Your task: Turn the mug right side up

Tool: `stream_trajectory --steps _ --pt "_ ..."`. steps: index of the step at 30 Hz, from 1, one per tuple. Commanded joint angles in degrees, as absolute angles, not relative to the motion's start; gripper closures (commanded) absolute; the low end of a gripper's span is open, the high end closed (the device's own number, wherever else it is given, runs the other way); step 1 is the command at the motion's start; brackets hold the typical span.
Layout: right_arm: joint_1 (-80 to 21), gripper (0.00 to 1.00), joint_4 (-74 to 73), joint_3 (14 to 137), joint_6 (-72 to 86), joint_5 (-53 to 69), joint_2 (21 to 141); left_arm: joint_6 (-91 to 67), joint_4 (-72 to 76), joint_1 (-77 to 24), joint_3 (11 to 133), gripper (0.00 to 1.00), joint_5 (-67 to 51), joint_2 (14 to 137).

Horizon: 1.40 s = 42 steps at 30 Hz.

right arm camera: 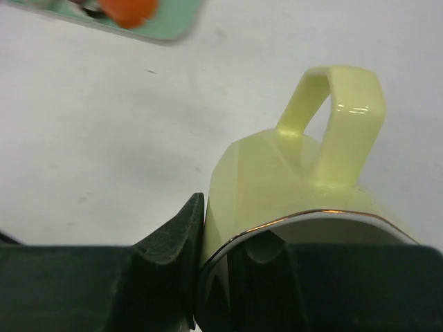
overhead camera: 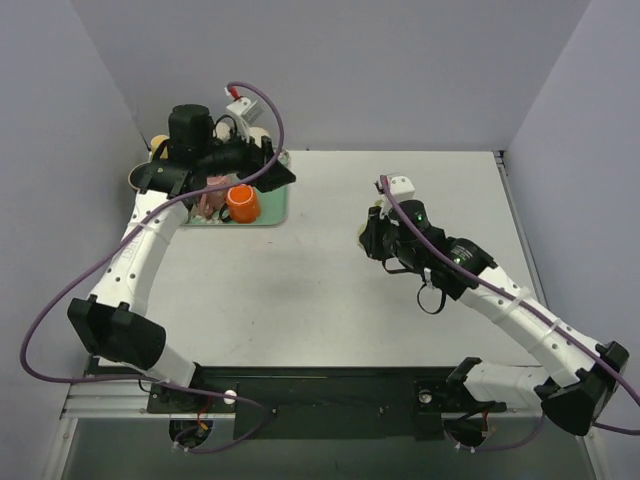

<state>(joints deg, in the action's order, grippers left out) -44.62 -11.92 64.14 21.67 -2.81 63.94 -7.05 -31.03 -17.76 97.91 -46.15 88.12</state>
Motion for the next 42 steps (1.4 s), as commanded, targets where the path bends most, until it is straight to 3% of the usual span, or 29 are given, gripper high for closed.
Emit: stream_trajectory --steps 1,4,6,11,18,27,39,42 --pt "-37.4 1.00 -27.3 67.9 16.0 -16.4 69.6 7.1 -35.3 -13.7 97.0 0.13 -28.4 88.1" --pt "-30.4 1.00 -28.7 65.1 14.9 -19.5 74.9 15.9 -34.0 -13.6 92.1 0.13 -13.4 88.7" --pt "-26.8 1.00 -27.4 63.7 12.5 -19.4 78.0 19.1 -31.8 -12.7 88.3 0.13 -9.3 89.7" --pt "-18.9 1.00 -23.7 65.1 8.9 -15.9 86.1 20.7 -29.1 -6.0 86.7 0.14 -10.2 96.0" --pt "-9.3 1.00 -18.7 68.4 8.0 -7.7 93.5 25.1 -31.1 -2.5 91.9 0.29 -10.7 107.3" --pt "-5.2 1.00 -19.0 68.9 9.4 -4.4 98.5 27.4 -18.7 -2.6 82.9 0.36 -12.0 106.3" --pt "-6.1 0.36 -22.0 68.4 9.9 -1.9 91.8 28.5 -20.0 -2.1 84.1 0.42 -11.1 110.7" --pt "-7.2 0.14 -23.1 67.5 10.0 -2.2 88.3 27.9 -20.2 -2.0 85.4 0.45 -10.9 113.0"
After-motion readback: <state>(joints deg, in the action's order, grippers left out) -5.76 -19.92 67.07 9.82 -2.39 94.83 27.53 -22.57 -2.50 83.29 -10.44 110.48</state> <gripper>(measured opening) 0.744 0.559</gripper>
